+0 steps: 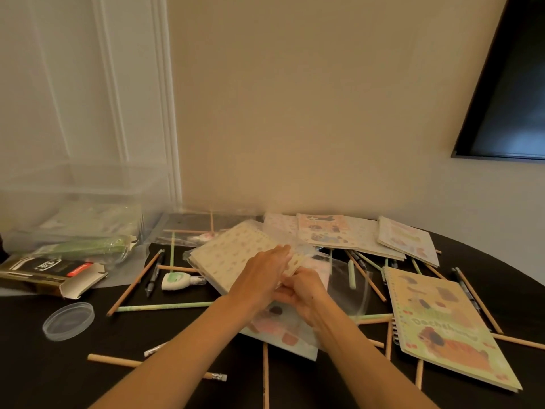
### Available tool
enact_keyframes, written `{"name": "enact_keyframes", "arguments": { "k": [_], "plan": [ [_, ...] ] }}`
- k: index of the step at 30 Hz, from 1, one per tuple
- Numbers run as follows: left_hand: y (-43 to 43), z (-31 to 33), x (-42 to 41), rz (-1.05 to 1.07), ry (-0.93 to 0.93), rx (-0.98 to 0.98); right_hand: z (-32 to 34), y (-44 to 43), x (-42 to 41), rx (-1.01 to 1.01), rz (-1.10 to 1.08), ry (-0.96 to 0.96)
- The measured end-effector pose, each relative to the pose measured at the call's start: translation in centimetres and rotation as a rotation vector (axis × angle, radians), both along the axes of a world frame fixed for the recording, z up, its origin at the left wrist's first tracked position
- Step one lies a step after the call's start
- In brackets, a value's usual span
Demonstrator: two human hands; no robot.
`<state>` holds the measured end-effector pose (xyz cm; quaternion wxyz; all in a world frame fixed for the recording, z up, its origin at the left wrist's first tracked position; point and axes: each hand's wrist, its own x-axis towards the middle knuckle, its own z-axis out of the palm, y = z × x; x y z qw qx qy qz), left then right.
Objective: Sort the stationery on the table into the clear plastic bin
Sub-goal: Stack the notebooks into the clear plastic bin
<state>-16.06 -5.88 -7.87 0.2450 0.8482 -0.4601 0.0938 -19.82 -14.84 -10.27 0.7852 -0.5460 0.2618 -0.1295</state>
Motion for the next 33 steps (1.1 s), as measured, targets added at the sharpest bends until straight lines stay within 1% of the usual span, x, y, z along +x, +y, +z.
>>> {"name": "enact_keyframes", "arguments": {
  "k": [1, 5, 8, 10, 12, 14, 16, 17, 19, 20, 21, 23, 25, 26, 29, 30, 33],
  "plan": [
    [0.0, -0.2, 0.1, -0.018, 0.010, -0.022, 0.1, 0.0, 0.0, 0.001, 0.012, 0.008],
    [0.1, -0.8, 0.6, -0.030, 0.326, -0.277, 0.0, 0.0, 0.3, -0.017, 0.042, 0.057],
    [0.2, -0.7, 0.6, -0.043, 0.346, -0.321, 0.0, 0.0, 0.5, -0.050, 0.102, 0.131],
    [0.2, -0.7, 0.5, -0.070, 0.349, -0.332, 0.2, 0.0, 0.7, -0.100, 0.135, 0.223],
    [0.1, -1.0, 0.7, -0.086, 0.375, -0.335, 0.0, -0.3, 0.7, -0.218, 0.168, 0.337],
    [0.1, -1.3, 1.2, -0.076, 0.412, -0.300, -0.2, -1.1, 0.6, -0.443, 0.213, 0.427],
    [0.2, -1.2, 1.8, -0.041, 0.486, -0.218, 0.0, -1.9, -0.2, -0.679, 0.268, 0.473],
    [0.4, -1.0, 2.1, -0.028, 0.536, -0.199, 0.6, -2.1, -0.8, -0.748, 0.301, 0.478],
    [0.2, -0.1, 2.4, 0.015, 0.633, -0.206, 2.2, -2.9, -2.4, -0.755, 0.392, 0.459],
    [0.0, 0.2, 2.7, 0.048, 0.648, -0.239, 3.1, -3.4, -3.2, -0.732, 0.444, 0.448],
    [-0.6, 0.7, 3.1, 0.072, 0.618, -0.271, 4.0, -4.2, -4.0, -0.711, 0.474, 0.442],
    [-2.1, 1.5, 3.7, 0.110, 0.461, -0.285, 5.6, -5.9, -5.4, -0.664, 0.489, 0.418],
    [-4.1, 2.5, 4.3, 0.132, 0.345, -0.264, 6.9, -8.2, -6.1, -0.555, 0.430, 0.357],
    [-5.1, 2.9, 4.7, 0.129, 0.318, -0.246, 7.3, -9.5, -6.3, -0.509, 0.344, 0.332],
    [-8.3, 3.6, 6.0, 0.097, 0.255, -0.126, 7.2, -14.1, -5.6, -0.460, -0.053, 0.348],
    [-9.4, 3.5, 6.6, 0.097, 0.252, -0.072, 6.6, -15.7, -5.0, -0.469, -0.134, 0.378],
    [-11.8, 2.8, 8.4, 0.107, 0.236, 0.060, 4.8, -18.8, -2.9, -0.487, -0.200, 0.465]
  ]
}}
